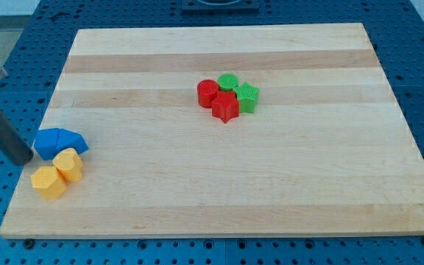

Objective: Slide the yellow hexagon towards the center left

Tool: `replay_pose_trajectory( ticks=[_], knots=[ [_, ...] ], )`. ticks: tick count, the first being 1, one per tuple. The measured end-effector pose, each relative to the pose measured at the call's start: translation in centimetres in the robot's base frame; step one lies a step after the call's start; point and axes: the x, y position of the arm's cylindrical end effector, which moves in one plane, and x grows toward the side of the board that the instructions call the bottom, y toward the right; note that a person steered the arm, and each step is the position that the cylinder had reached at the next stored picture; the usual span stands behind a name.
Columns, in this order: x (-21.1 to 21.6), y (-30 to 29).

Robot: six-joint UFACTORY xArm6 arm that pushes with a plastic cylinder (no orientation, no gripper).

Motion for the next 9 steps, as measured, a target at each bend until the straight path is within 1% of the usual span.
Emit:
replay_pose_trajectory(
  ticks=[1, 2, 4, 5, 8, 9],
  knots=[
    [2.5, 0.6],
    [4.0, 1.9],
    [3.9, 9.1],
    [3.6, 9.7],
    [4.8, 10.6],
    [6.8, 10.6]
  ],
)
